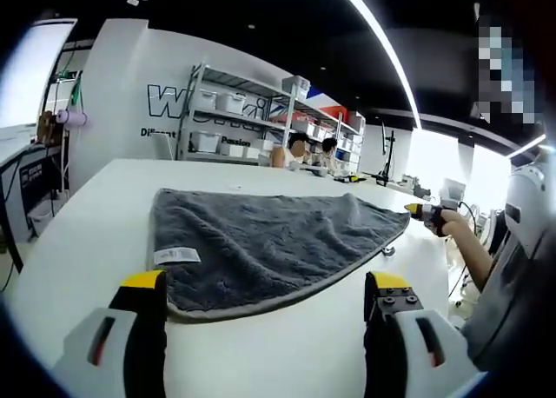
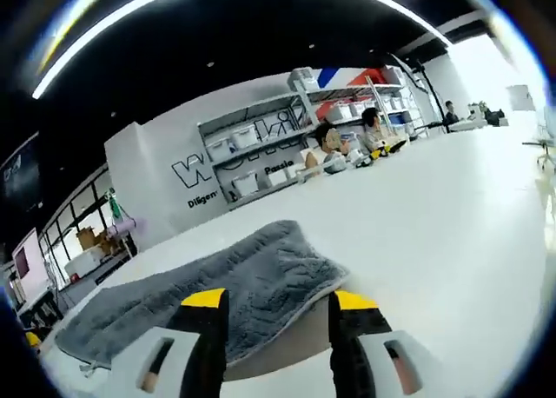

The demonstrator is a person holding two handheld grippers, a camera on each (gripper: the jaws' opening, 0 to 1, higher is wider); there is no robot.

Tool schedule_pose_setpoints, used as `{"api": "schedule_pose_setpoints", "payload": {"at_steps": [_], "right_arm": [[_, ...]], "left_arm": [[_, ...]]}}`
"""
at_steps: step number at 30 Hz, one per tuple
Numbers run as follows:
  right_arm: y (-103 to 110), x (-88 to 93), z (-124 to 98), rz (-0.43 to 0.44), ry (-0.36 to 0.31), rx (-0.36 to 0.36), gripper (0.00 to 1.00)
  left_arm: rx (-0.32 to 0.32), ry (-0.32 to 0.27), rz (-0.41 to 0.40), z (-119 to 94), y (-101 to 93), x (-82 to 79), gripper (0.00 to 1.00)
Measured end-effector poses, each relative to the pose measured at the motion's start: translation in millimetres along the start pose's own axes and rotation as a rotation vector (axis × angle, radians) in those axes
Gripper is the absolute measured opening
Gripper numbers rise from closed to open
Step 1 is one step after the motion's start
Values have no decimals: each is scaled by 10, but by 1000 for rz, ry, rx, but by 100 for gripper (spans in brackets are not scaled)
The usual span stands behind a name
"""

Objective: Fold the towel on the table until its edges align and the towel forms a compact rectangular stack.

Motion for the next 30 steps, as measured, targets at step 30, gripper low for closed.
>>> {"api": "schedule_pose_setpoints", "payload": {"at_steps": [30], "right_arm": [[816, 157, -54, -380, 13, -335, 3]], "left_arm": [[12, 4, 4, 21, -33, -8, 99]]}}
Point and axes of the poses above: the point that each gripper's makers call its tool centre point, and the gripper's own axes: z roughly forward along the fingers, y roughly to its left, x roughly out of its underside, the point moved 2 cm from there along -z, roughly backward along the fingers, and after that the axes turned 8 degrees about z, right-handed, at the moved point
